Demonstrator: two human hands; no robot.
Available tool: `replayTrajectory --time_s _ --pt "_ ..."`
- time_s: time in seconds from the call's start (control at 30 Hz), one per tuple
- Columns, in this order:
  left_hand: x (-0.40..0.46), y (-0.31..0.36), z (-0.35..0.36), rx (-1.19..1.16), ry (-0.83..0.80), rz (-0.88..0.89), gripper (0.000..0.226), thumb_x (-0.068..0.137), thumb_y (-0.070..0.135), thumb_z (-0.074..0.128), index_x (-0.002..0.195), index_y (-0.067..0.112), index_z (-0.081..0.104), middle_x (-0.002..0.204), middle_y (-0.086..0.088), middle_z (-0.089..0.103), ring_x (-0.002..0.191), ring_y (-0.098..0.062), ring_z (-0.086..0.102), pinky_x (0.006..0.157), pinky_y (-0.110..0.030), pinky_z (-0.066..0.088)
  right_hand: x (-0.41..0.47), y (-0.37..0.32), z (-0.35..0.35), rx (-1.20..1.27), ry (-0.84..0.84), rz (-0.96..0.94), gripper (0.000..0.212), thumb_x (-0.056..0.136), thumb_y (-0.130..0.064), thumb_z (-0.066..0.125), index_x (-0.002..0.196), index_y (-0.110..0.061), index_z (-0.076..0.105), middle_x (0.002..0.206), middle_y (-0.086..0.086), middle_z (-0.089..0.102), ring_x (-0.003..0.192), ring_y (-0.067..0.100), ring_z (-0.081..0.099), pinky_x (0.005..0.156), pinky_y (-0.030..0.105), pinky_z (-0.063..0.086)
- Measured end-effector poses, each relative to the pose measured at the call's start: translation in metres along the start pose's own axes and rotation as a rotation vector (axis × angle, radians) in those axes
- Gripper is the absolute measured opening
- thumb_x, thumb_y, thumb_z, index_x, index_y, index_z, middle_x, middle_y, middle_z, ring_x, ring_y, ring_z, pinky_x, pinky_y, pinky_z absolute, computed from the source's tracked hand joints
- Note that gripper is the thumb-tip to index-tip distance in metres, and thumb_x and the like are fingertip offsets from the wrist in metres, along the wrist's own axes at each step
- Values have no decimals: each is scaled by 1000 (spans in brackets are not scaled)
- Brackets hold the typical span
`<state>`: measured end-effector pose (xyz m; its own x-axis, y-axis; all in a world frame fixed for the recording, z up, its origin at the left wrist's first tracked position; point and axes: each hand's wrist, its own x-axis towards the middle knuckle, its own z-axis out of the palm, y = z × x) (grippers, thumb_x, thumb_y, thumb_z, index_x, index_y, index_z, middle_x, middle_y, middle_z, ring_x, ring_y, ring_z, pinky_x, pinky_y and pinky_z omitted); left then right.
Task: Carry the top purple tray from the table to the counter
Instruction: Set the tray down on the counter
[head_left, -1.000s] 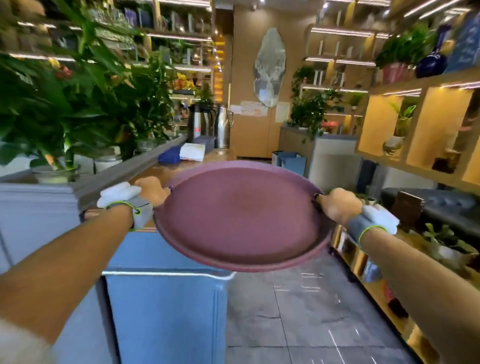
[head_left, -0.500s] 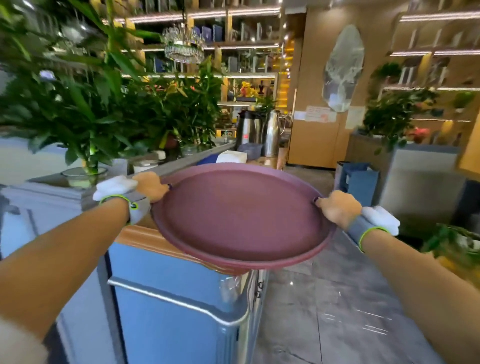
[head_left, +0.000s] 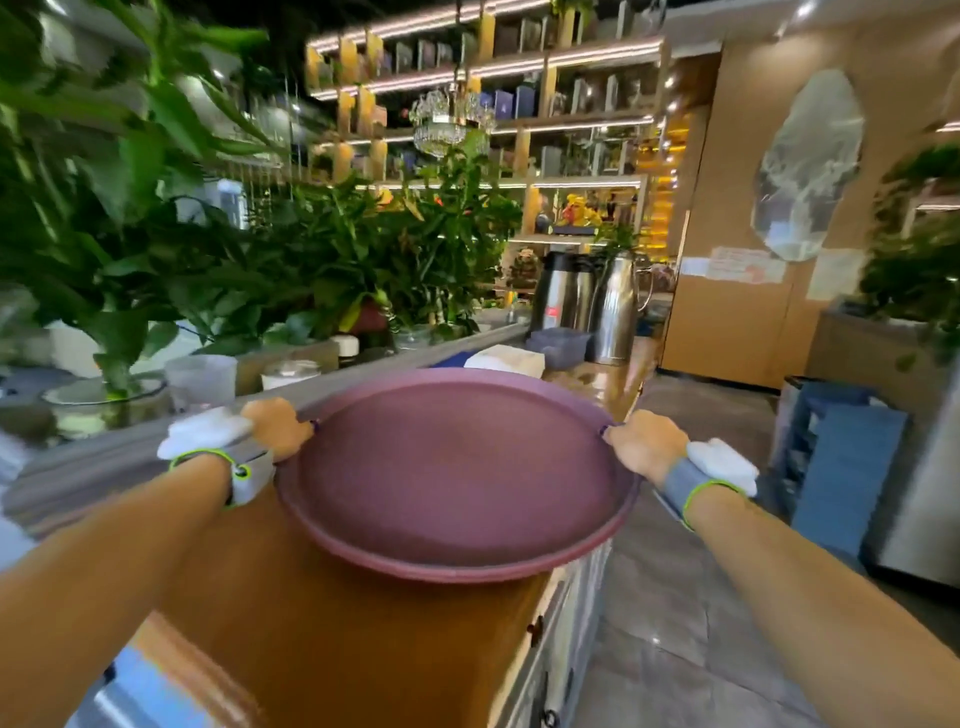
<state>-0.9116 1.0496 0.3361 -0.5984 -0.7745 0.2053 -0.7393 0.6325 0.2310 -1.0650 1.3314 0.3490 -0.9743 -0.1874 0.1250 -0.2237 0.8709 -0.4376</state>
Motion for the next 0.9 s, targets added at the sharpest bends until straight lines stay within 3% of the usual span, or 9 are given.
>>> replayTrajectory --time_s 0.1,0.27,0.63,0.9 --pt "5 0 6 48 -18 -56 47 95 29 47 125 -6 57 132 -24 57 122 -34 55 97 -33 46 22 -1 13 -25 -23 -41 47 95 -31 46 127 3 54 136 22 53 125 35 51 100 33 42" --pt "1 6 12 62 -43 -140 47 100 30 33 135 3 48 142 -17 49 129 -29 49 103 -30 41 72 -7 33 -45 -115 -170 47 96 -31 44 129 2 53 139 21 50 127 35 49 102 32 41" --pt "-21 7 26 53 -19 -422 45 96 32 43 131 7 55 134 -18 57 122 -31 55 96 -31 47 123 -14 59 -92 -244 -377 49 98 -30 42 133 4 47 142 21 47 131 34 45 103 30 39" --pt "-17 -4 33 10 -3 -451 43 91 34 48 129 15 59 133 -14 59 120 -31 57 97 -32 48 143 -22 72 -102 -267 -424 51 97 -35 42 131 1 50 142 20 46 129 35 46 103 32 38"
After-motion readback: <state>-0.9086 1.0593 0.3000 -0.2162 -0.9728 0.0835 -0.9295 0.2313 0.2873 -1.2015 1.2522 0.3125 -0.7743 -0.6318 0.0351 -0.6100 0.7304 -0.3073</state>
